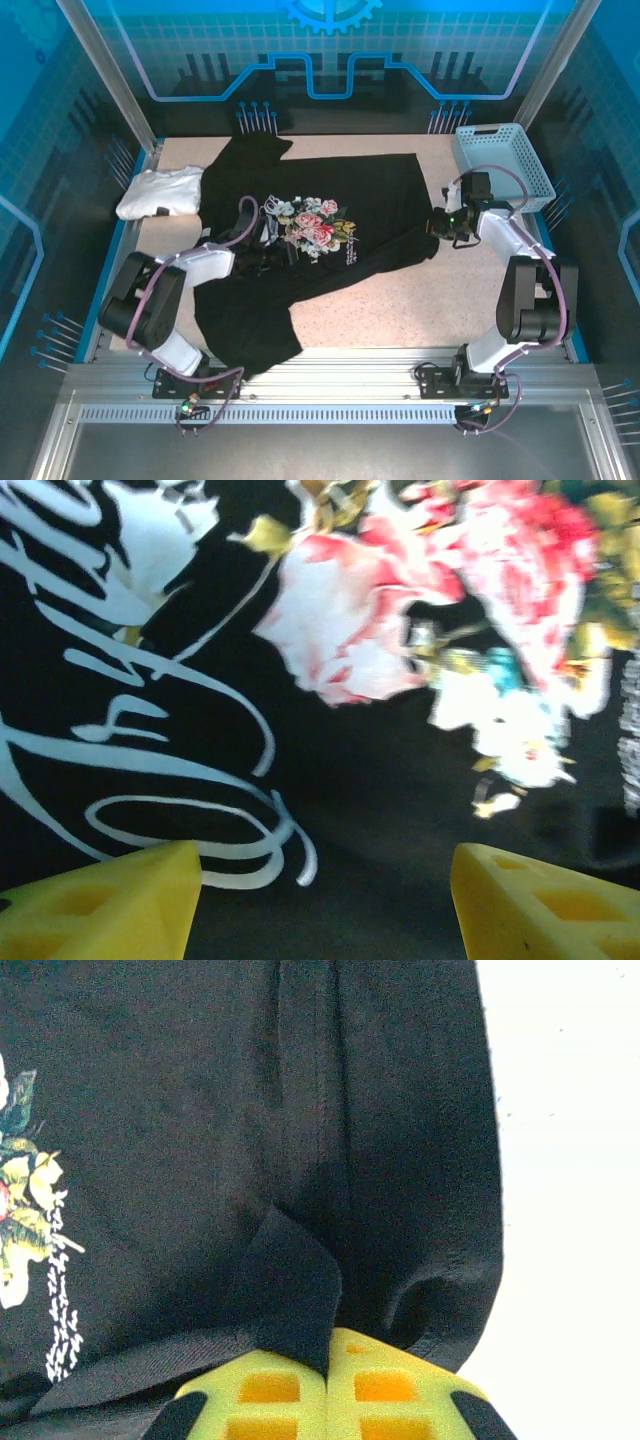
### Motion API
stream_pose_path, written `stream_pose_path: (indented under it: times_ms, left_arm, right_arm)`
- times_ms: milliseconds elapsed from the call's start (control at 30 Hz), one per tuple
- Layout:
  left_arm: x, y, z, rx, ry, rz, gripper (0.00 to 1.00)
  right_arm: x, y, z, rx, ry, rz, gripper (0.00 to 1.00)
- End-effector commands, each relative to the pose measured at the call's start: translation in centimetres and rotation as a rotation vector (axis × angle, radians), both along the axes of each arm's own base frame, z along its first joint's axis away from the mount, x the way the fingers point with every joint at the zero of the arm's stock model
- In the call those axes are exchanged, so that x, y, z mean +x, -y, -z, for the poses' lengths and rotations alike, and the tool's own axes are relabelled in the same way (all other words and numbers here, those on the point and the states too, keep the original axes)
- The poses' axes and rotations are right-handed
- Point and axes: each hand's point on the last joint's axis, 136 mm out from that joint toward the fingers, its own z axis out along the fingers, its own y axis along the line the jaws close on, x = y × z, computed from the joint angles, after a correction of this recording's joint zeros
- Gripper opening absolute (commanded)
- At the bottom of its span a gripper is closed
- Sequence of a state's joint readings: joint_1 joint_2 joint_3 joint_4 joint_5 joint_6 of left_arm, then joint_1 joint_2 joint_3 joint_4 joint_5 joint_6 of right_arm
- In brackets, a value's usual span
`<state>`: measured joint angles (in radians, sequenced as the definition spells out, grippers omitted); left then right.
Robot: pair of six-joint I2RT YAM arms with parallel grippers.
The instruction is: Fold the inside-out t-shirt
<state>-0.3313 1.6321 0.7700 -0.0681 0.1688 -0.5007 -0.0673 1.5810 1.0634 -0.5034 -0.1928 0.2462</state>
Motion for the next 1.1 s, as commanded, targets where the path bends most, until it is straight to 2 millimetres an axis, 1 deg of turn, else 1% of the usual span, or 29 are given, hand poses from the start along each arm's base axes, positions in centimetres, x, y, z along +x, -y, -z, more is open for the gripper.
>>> stream_pose_path:
  times_ms: [0,67,133,167,233,300,367,433,467,533,600,633,667,700,767,800,833,867,900,967,1000,1067]
  left_arm:
    - [2.4,1.1,0.4,-0.023,-0.048,-0.023,0.68]
    - [3.5,2.2,1.7,-0.042,-0.090,-0.009,0.67]
    - [5.2,3.7,2.1,-0.057,-0.104,0.011,0.67]
    - [6.1,4.5,2.1,-0.059,-0.102,0.023,0.67]
    - [8.9,6.1,1.5,-0.059,-0.079,0.046,0.67]
    - [11.7,7.7,0.5,-0.067,-0.052,0.066,0.67]
    - [13.7,8.7,-1.1,-0.062,-0.022,0.090,0.67]
    - [14.2,8.6,-3.5,-0.049,0.037,0.102,0.68]
    - [13.7,8.2,-4.2,-0.039,0.055,0.100,0.68]
    - [11.6,6.7,-6.0,-0.007,0.096,0.084,0.69]
    - [7.3,4.6,-6.4,0.044,0.101,0.064,0.69]
    - [5.0,3.6,-6.2,0.084,0.095,0.056,0.69]
    - [2.0,2.4,-5.7,0.140,0.083,0.046,0.69]
    - [-0.5,1.3,-6.0,0.187,0.085,0.031,0.69]
    - [-5.7,-1.5,-4.4,0.303,0.022,-0.010,0.69]
    - [-8.0,-2.6,-4.1,0.339,-0.004,-0.027,0.68]
    - [-9.8,-3.5,-3.8,0.370,-0.026,-0.045,0.68]
    - [-11.6,-3.9,-3.4,0.394,-0.044,-0.052,0.68]
    - [-13.1,-4.2,-2.8,0.404,-0.074,-0.053,0.68]
    - [-15.1,-4.2,-1.3,0.416,-0.141,-0.039,0.69]
    - [-15.8,-4.1,-0.5,0.431,-0.168,-0.029,0.69]
    - [-16.2,-3.8,0.2,0.456,-0.190,-0.004,0.70]
  right_arm:
    - [1.6,2.8,-0.9,-0.035,0.033,0.072,0.00]
    - [2.0,3.7,-1.2,-0.033,0.040,0.104,0.00]
    - [2.6,4.7,-1.6,-0.034,0.050,0.134,0.00]
    - [2.8,5.0,-1.7,-0.034,0.055,0.141,0.00]
    - [3.2,5.4,-2.2,-0.037,0.065,0.150,0.00]
    - [3.6,5.7,-2.7,-0.049,0.074,0.157,0.00]
    - [3.7,5.8,-3.3,-0.053,0.082,0.157,0.00]
    - [3.7,5.4,-3.8,-0.037,0.094,0.147,0.00]
    - [3.5,5.1,-4.0,-0.032,0.097,0.139,0.00]
    - [3.0,4.4,-4.3,-0.033,0.103,0.119,0.00]
    - [2.5,3.4,-4.5,-0.037,0.107,0.095,0.00]
    - [2.3,3.0,-4.5,-0.039,0.107,0.082,0.00]
    - [2.0,2.6,-4.5,-0.043,0.104,0.071,0.00]
    - [1.8,2.2,-4.5,-0.047,0.103,0.058,0.00]
    - [1.4,1.5,-4.4,-0.053,0.099,0.035,0.00]
    - [1.2,1.1,-4.3,-0.057,0.098,0.025,0.00]
    - [1.1,0.8,-4.2,-0.058,0.096,0.015,0.00]
    - [1.0,0.5,-4.2,-0.060,0.097,0.005,0.00]
    - [0.8,0.2,-4.0,-0.063,0.096,-0.001,0.00]
    - [0.7,0.0,-3.8,-0.062,0.099,-0.006,0.00]
    - [0.7,-0.2,-3.8,-0.057,0.104,-0.008,0.00]
    - [0.8,-0.4,-3.8,-0.046,0.103,-0.015,0.00]
